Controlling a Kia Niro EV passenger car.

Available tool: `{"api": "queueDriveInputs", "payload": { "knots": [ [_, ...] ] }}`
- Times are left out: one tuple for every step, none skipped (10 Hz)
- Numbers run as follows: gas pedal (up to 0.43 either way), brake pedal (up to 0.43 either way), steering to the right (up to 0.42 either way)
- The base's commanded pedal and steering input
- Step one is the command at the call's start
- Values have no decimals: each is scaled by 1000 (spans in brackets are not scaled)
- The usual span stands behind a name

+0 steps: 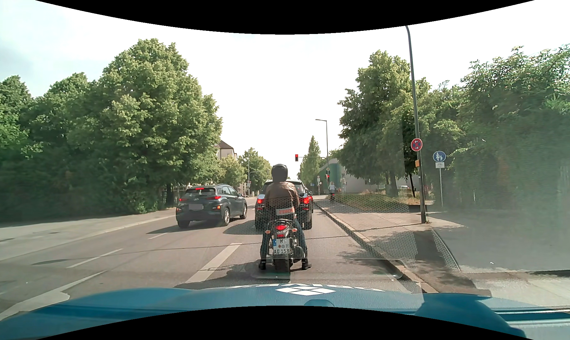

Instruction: Follow the waypoints while adhering to traffic rules and regulations

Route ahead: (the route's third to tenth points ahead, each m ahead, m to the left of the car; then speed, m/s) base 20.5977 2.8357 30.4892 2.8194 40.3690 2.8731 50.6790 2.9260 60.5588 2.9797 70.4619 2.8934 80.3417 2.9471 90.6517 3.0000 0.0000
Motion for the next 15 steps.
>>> {"api": "queueDriveInputs", "payload": {
  "knots": [
    [0,293,3],
    [0,293,3],
    [0,293,4],
    [0,293,4],
    [0,293,4],
    [0,293,4],
    [0,293,3],
    [0,293,3],
    [0,293,3],
    [0,293,4],
    [0,293,3],
    [0,293,3],
    [0,293,3],
    [0,293,3],
    [0,293,3]
  ]
}}
